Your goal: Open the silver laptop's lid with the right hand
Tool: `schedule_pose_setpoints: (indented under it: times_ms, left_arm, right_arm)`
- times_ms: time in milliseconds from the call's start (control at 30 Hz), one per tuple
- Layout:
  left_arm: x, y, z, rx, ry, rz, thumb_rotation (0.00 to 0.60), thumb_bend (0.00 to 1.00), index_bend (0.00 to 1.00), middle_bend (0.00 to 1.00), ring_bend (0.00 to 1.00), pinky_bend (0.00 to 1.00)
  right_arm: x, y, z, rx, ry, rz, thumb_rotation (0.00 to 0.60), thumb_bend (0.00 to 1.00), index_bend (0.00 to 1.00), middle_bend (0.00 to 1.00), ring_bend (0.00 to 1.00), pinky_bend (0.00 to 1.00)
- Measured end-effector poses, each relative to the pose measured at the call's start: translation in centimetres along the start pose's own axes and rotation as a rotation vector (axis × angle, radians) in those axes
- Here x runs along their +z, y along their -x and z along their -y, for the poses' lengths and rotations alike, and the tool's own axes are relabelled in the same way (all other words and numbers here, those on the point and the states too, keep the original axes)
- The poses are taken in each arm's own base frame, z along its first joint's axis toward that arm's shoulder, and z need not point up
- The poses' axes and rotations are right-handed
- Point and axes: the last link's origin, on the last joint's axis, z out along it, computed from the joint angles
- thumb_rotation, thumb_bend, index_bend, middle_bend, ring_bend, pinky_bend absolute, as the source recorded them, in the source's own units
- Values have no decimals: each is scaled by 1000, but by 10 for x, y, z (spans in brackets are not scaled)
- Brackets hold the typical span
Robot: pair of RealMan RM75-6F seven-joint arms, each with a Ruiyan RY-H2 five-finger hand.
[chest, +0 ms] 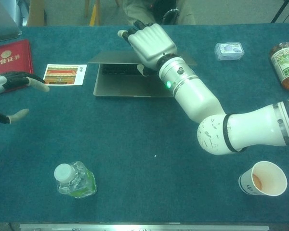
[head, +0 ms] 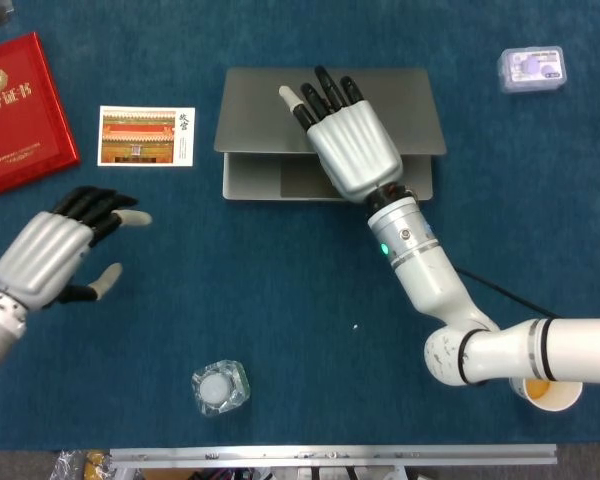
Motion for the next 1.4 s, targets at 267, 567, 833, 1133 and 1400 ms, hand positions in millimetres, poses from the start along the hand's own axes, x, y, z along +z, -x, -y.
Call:
schedule_pose_setpoints:
  times_ms: [267,567,833,1133,1400]
  left_arm:
    - [27,5,-10,19,55,51,600,416,200,125,95,70]
    - [51,12,-17,55,83,103,600,417,199,124,95,70]
    - [77,19,-29,101,109,160,600,416,199,124,95,70]
    - [106,21,-41,128,126,190,600,416,199,124,94,70]
    - [124,25,-48,122,135,200,600,417,199,123,95,70]
  right_arm:
    - [2,0,2,-11,2,-3,600,328,124,180,51,189]
    - [4,1,2,-18,7,-2,600,328,124,180,51,189]
    - [6,2,5,-20,6,2,600,328,124,180,51,189]
    - [6,4,6,-25,7,4,600,328,124,180,51,189]
    - [7,5,7,-27,5,5,600,328,124,180,51,189]
